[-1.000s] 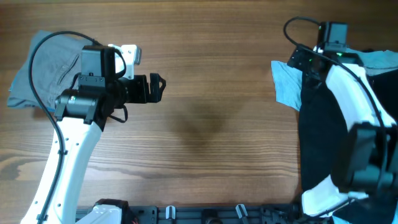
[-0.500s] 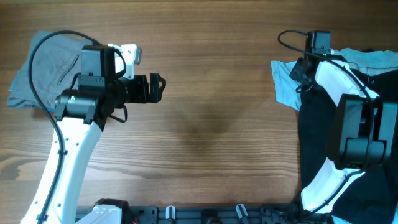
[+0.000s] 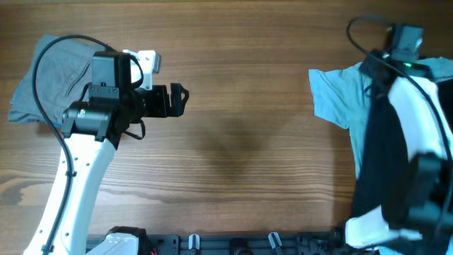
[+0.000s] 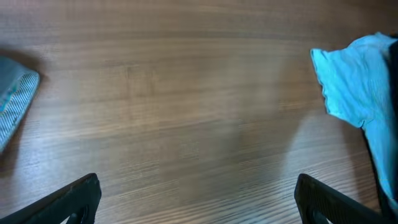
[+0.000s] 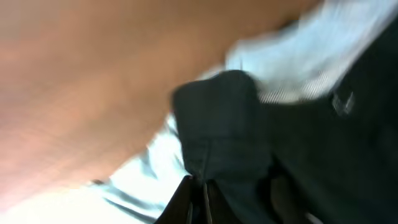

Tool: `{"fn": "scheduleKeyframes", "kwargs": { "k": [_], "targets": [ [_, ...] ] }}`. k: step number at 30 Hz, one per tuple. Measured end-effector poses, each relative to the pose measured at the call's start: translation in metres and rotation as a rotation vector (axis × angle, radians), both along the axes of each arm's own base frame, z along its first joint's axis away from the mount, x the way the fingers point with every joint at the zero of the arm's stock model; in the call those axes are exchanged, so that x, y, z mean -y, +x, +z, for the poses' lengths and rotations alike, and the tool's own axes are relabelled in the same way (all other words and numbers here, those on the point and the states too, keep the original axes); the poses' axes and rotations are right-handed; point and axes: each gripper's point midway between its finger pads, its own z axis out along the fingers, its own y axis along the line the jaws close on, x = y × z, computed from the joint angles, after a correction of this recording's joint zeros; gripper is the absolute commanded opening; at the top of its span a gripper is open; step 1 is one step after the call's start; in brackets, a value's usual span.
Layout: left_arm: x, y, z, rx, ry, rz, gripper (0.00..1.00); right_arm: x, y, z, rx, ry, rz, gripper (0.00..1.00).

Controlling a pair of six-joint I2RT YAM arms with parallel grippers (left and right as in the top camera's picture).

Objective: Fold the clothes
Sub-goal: 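Grasp the black shorts with the right gripper and drag them leftward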

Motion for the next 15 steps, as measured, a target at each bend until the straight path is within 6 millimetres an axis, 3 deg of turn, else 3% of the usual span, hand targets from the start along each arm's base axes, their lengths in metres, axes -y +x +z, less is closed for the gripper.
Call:
{"fn": "scheduleKeyframes", "kwargs": {
  "k": [2,4,6,8,11,12,13,14,15],
  "targets": [
    [-0.003,0.001,0.016,0.047,0.009,0.012,1.00,-0.014,0.004,0.049,0.129,-0.009,0.105,0.04],
    [-0.007,0.001,0.039,0.114,0.020,0.029,1.00,-0.034,0.001,0.083,0.216,0.000,0.188,0.04],
    [-0.014,-0.003,0.077,0.221,0.033,0.058,1.00,-0.078,-0.006,0.123,0.314,0.030,0.321,0.04],
    [-0.022,-0.012,0.112,0.324,0.044,0.092,1.00,-0.141,-0.015,0.144,0.365,0.073,0.481,0.05],
    [-0.035,-0.030,0.144,0.428,0.060,0.145,1.00,-0.257,-0.040,0.143,0.344,0.167,0.759,0.13],
    [-0.039,-0.036,0.151,0.451,0.068,0.162,1.00,-0.298,-0.054,0.136,0.316,0.200,0.858,0.25],
    [-0.042,-0.041,0.156,0.470,0.076,0.177,1.00,-0.337,-0.069,0.127,0.287,0.225,0.951,0.47],
    [-0.045,-0.043,0.159,0.482,0.083,0.189,1.00,-0.374,-0.088,0.118,0.253,0.249,1.043,0.64],
    [-0.049,-0.046,0.163,0.496,0.094,0.208,1.00,-0.398,-0.102,0.110,0.226,0.270,1.101,0.71]
  ]
}}
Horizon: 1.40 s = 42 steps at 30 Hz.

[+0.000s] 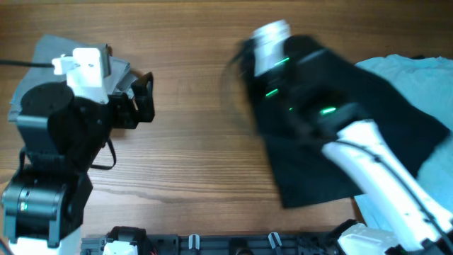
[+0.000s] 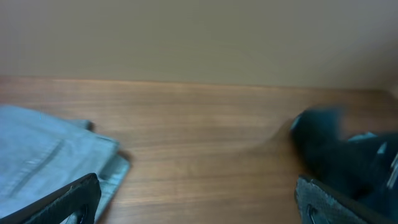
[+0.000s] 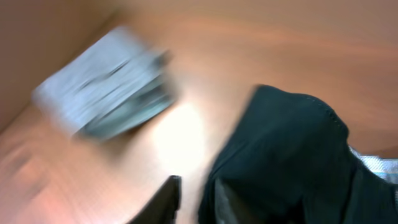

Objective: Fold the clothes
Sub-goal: 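Grasp the black shorts with the right gripper and drag them leftward, then grasp the shorts' waistband with both grippers and pull them flat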

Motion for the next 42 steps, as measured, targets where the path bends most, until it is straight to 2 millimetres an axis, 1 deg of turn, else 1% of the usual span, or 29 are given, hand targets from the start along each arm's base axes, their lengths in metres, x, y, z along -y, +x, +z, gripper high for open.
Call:
{"fn": "scheduleKeyframes", "kwargs": {
  "k": [1,2,3,4,5,7,8,10,12,13,15,16,17,19,20,21,24,26,27,28,30,32,33,34,35,36,38,40,42],
  "targets": [
    [-0.003,-0.001,0.002,0.007,0.005,0.013,1.00,-0.025,-0.017,-0.006,-0.011,-0.004,0.068,0.74],
    [-0.006,-0.003,0.003,0.014,0.011,0.029,1.00,-0.052,-0.040,-0.013,-0.030,-0.011,0.145,0.76],
    [-0.009,-0.004,0.004,0.019,0.018,0.044,1.00,-0.072,-0.062,-0.019,-0.046,-0.019,0.203,0.77],
    [-0.011,-0.004,0.005,0.022,0.022,0.055,1.00,-0.080,-0.075,-0.022,-0.062,-0.027,0.225,0.78],
    [-0.012,-0.004,0.005,0.023,0.024,0.060,1.00,-0.079,-0.078,-0.023,-0.067,-0.033,0.220,0.78],
    [-0.013,-0.003,0.005,0.021,0.028,0.068,1.00,-0.065,-0.069,-0.022,-0.076,-0.046,0.156,0.79],
    [-0.013,-0.001,0.003,0.015,0.028,0.067,1.00,-0.049,-0.059,-0.019,-0.077,-0.050,0.099,0.79],
    [-0.009,0.007,-0.004,-0.012,0.025,0.052,1.00,-0.015,-0.040,-0.003,-0.059,-0.031,-0.007,0.80],
    [0.001,0.023,-0.015,-0.048,0.012,0.010,1.00,0.023,-0.028,0.016,-0.045,-0.003,-0.110,0.80],
    [0.006,0.031,-0.020,-0.065,0.008,-0.008,1.00,0.048,-0.023,0.031,-0.025,0.023,-0.179,0.79],
    [0.029,0.064,-0.053,-0.151,0.005,-0.078,1.00,0.101,-0.020,0.056,0.002,0.068,-0.323,0.80],
    [0.046,0.083,-0.074,-0.195,0.015,-0.130,1.00,0.122,-0.022,0.063,0.011,0.081,-0.380,0.80],
    [0.056,0.092,-0.092,-0.235,0.023,-0.164,1.00,0.137,-0.024,0.068,0.010,0.093,-0.424,0.80],
    [0.087,0.114,-0.135,-0.315,0.032,-0.259,0.99,0.161,-0.031,0.065,-0.023,0.084,-0.493,0.80],
    [0.109,0.126,-0.163,-0.356,0.026,-0.326,0.97,0.173,-0.035,0.057,-0.065,0.070,-0.534,0.80],
    [0.121,0.131,-0.178,-0.370,0.023,-0.361,0.94,0.178,-0.038,0.049,-0.098,0.053,-0.549,0.81],
    [0.154,0.160,-0.202,-0.312,0.004,-0.444,0.91,0.184,-0.045,0.032,-0.173,0.013,-0.569,0.82],
    [0.170,0.173,-0.229,-0.316,-0.003,-0.477,0.90,0.184,-0.045,0.027,-0.192,0.005,-0.572,0.82],
    [0.175,0.177,-0.240,-0.317,-0.003,-0.485,0.90,0.183,-0.044,0.025,-0.201,0.002,-0.570,0.82],
    [0.182,0.182,-0.260,-0.331,-0.003,-0.495,0.90,0.182,-0.043,0.020,-0.217,-0.003,-0.572,0.82],
    [0.191,0.181,-0.298,-0.394,-0.001,-0.514,0.89,0.181,-0.041,0.010,-0.253,-0.022,-0.570,0.82],
    [0.198,0.175,-0.328,-0.451,0.000,-0.533,0.88,0.180,-0.039,-0.004,-0.304,-0.051,-0.571,0.84],
    [0.202,0.170,-0.343,-0.480,0.002,-0.544,0.86,0.180,-0.038,-0.010,-0.324,-0.063,-0.572,0.85],
    [0.205,0.167,-0.349,-0.494,0.003,-0.551,0.83,0.179,-0.037,-0.014,-0.336,-0.071,-0.573,0.84],
    [0.208,0.164,-0.355,-0.506,0.004,-0.561,0.73,0.179,-0.037,-0.021,-0.361,-0.086,-0.573,0.85],
    [0.209,0.163,-0.355,-0.508,0.003,-0.564,0.70,0.179,-0.036,-0.026,-0.379,-0.096,-0.572,0.85],
    [0.217,0.159,-0.356,-0.511,0.004,-0.583,0.59,0.177,-0.035,-0.038,-0.420,-0.115,-0.567,0.85],
    [0.221,0.154,-0.358,-0.520,0.013,-0.602,0.57,0.174,-0.035,-0.049,-0.464,-0.132,-0.559,0.85],
    [0.226,0.147,-0.360,-0.538,0.015,-0.616,0.51,0.172,-0.035,-0.059,-0.502,-0.146,-0.551,0.83]
  ]
}}
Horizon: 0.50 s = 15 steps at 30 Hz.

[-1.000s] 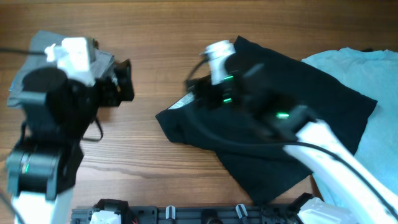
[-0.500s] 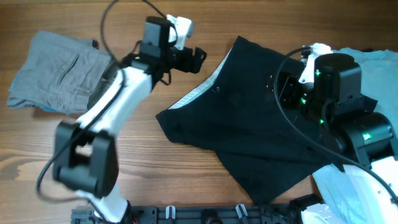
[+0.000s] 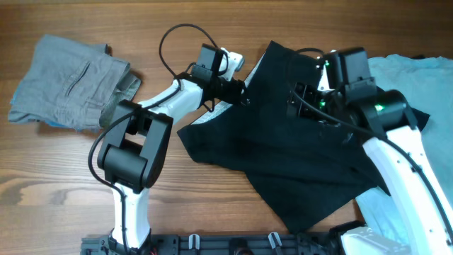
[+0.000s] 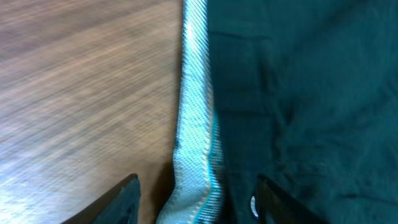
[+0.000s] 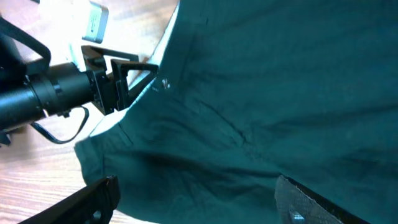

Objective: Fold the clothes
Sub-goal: 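Grasp the shorts' waistband with both grippers and pull them flat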

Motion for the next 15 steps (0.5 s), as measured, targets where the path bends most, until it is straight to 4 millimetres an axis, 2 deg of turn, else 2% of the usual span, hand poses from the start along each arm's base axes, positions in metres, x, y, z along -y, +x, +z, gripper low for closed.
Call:
{"fn": "scheduleKeyframes", "kwargs": {
  "k": [1,5,6,9,12,15],
  "targets": [
    [0.004,-0.005,-0.001,-0.009,0.002,-0.013,0.48,-0.001,0.000,-0.003,-0.012,0.001,0.003,0.82],
    [0.020,-0.016,-0.009,-0.012,0.014,-0.067,0.13,-0.002,0.000,-0.005,-0.021,0.002,0.004,0.82],
    [0.022,-0.017,-0.011,-0.015,0.012,-0.068,0.09,-0.002,0.000,-0.005,-0.022,0.002,0.004,0.82],
    [0.025,-0.017,-0.013,-0.005,0.011,-0.078,0.04,-0.002,0.000,-0.006,-0.024,0.001,0.004,0.82],
    [0.015,-0.002,-0.011,0.011,0.050,0.011,0.04,-0.002,0.000,-0.006,-0.025,0.001,0.004,0.82],
    [-0.030,0.037,-0.006,0.043,0.144,0.233,0.04,-0.001,-0.001,-0.006,-0.027,0.001,0.004,0.82]
  ]
}}
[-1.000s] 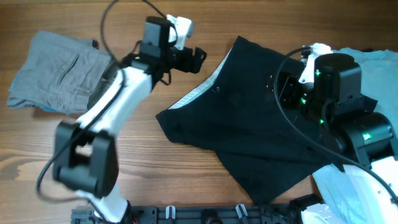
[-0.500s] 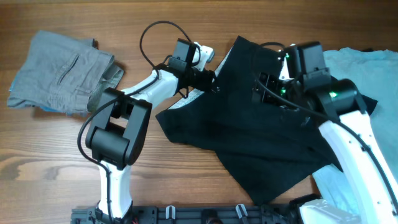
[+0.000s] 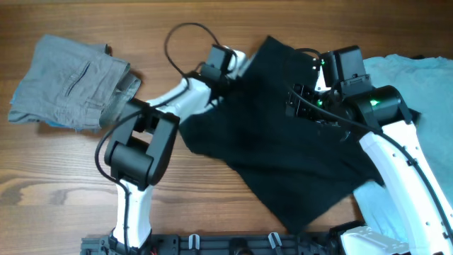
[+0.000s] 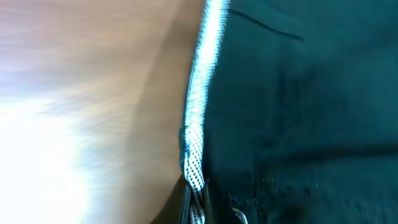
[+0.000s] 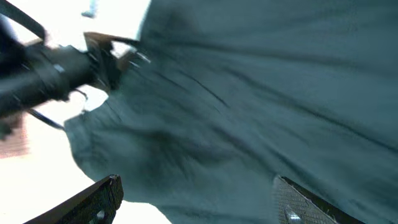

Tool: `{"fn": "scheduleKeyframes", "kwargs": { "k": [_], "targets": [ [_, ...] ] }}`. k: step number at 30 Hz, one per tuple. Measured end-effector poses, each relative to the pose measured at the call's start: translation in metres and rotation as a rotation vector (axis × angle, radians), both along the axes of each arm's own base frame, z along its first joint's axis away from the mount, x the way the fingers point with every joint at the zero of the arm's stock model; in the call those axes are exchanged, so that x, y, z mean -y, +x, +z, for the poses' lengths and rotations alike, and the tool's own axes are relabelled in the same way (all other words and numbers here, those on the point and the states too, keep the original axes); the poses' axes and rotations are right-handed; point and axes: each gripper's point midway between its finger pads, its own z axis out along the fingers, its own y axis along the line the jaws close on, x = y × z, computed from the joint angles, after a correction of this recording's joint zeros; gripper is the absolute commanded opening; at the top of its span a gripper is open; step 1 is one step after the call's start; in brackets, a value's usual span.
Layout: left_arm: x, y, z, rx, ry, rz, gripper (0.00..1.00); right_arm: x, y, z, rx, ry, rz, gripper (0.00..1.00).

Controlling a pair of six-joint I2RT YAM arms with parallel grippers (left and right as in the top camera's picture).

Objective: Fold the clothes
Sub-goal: 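Grasp the shorts' waistband with both grippers and pull them flat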

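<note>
A black garment [image 3: 297, 142] lies spread over the middle and right of the table, its top corner toward the far edge. Its pale dotted waistband lining [image 4: 202, 93] shows along the left edge. My left gripper [image 4: 194, 204] is shut on that lining; from overhead it sits at the garment's upper-left edge [image 3: 225, 76]. My right gripper [image 5: 199, 200] hangs open just above the black cloth, its fingers [image 5: 93, 198] wide apart with nothing between them; from overhead it is over the garment's upper middle [image 3: 303, 103].
A folded grey garment [image 3: 67, 81] lies at the far left. A light blue shirt [image 3: 417, 71] lies at the right edge, partly under the black garment and my right arm. Bare wood table [image 3: 212, 205] shows in front and between the piles.
My left gripper was open astride the dotted waistband edge and is now shut on it. The garment's left edge has shifted slightly. My right gripper is still open over the cloth.
First my right gripper was shut on the black garment at the right-hand pile while the left one waited open near the grey pile. Then the garment was over mid-table. Later it lay spread, right gripper open, left gripper open at its edge, now shut there.
</note>
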Motion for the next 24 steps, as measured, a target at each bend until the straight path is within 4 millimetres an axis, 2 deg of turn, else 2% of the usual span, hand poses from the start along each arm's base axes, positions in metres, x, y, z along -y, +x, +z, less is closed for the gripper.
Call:
{"fn": "scheduleKeyframes", "kwargs": {
  "k": [1,3,4,5,7,8,9,12,15,17,18,19,20,21,22,24],
  "targets": [
    [-0.023,0.013,0.003,0.008,0.026,0.075,0.04,0.000,-0.001,-0.001,-0.004,-0.001,0.000,0.82],
    [-0.081,0.038,0.009,0.013,0.068,0.236,0.04,0.001,-0.002,-0.001,-0.010,-0.003,0.000,0.83],
    [-0.107,0.047,0.012,0.017,0.081,0.304,0.13,0.001,-0.002,-0.001,-0.009,-0.003,0.000,0.83],
    [-0.131,0.053,0.014,0.011,0.085,0.365,0.32,0.001,-0.002,-0.001,-0.009,-0.003,0.000,0.83],
    [-0.191,0.066,0.020,0.006,0.067,0.501,0.69,0.001,-0.002,-0.001,-0.009,-0.003,0.000,0.83],
    [-0.218,0.069,0.022,0.002,0.046,0.560,0.77,0.001,-0.002,-0.001,-0.009,-0.003,-0.001,0.83],
    [-0.233,0.069,0.023,-0.010,0.021,0.588,0.81,0.002,-0.002,-0.001,-0.010,-0.006,-0.013,0.84],
    [-0.235,0.064,0.020,-0.052,-0.031,0.584,0.87,0.008,0.000,-0.002,-0.008,-0.019,-0.068,0.84],
    [-0.222,0.057,0.025,-0.092,-0.079,0.551,0.90,0.022,0.007,-0.008,-0.020,-0.058,-0.138,0.72],
    [-0.216,0.047,0.043,-0.107,-0.094,0.537,0.90,0.035,0.016,-0.019,-0.042,-0.073,-0.190,0.64],
    [-0.216,0.045,0.054,-0.101,-0.100,0.533,0.87,0.043,0.024,-0.025,-0.051,-0.079,-0.224,0.57],
    [-0.214,0.041,0.073,-0.085,-0.111,0.528,0.77,0.050,0.030,-0.031,-0.059,-0.080,-0.250,0.56],
    [-0.211,0.037,0.092,-0.068,-0.131,0.515,0.63,0.063,0.039,-0.042,-0.080,-0.082,-0.289,0.57],
    [-0.205,0.033,0.119,-0.034,-0.167,0.488,0.49,0.073,0.043,-0.052,-0.106,-0.080,-0.316,0.60],
    [-0.201,0.032,0.136,-0.007,-0.192,0.471,0.44,0.078,0.045,-0.060,-0.129,-0.076,-0.322,0.63],
    [-0.183,0.027,0.169,0.049,-0.239,0.385,0.25,0.086,0.046,-0.072,-0.171,-0.054,-0.316,0.70]
  ]
}}
